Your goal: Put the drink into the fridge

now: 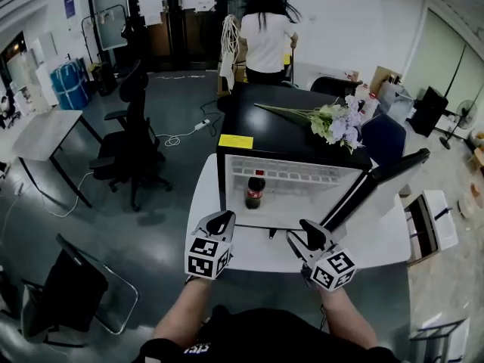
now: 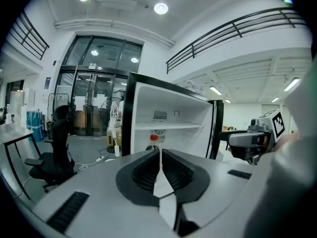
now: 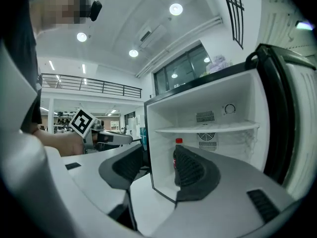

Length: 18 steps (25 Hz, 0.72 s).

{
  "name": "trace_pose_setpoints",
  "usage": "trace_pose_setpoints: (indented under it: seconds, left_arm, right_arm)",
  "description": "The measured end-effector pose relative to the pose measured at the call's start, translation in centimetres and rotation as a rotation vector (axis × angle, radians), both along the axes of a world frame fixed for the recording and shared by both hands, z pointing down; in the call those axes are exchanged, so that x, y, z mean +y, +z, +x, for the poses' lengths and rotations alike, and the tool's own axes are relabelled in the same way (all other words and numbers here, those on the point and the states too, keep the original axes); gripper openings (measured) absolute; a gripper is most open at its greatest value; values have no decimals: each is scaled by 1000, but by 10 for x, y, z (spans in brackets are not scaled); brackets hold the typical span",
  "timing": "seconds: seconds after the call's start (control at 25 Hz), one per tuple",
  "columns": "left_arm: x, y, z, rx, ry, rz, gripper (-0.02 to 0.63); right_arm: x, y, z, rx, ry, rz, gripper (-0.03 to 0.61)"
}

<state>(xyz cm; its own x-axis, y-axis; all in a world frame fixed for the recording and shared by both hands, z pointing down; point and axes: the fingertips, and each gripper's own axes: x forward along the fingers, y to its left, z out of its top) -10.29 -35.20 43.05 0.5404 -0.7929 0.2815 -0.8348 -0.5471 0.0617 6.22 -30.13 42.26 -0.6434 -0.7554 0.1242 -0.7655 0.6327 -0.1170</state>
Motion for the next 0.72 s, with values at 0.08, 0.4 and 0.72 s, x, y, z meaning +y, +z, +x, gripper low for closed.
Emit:
trace_pose_setpoints:
  seconds: [0.08,0.4,0.72]
  left_arm:
    - [4,-6,19,-2,6,7,29]
    - [18,-19,62,-3,5,30,30]
    - [25,-34,59,-22,-17,63,29]
  right_arm:
    - [11,-5,16,-14,-17,13,215]
    - [32,-20,81,-14,62,51,126]
    - [46,-28,88,-10,63,107,15]
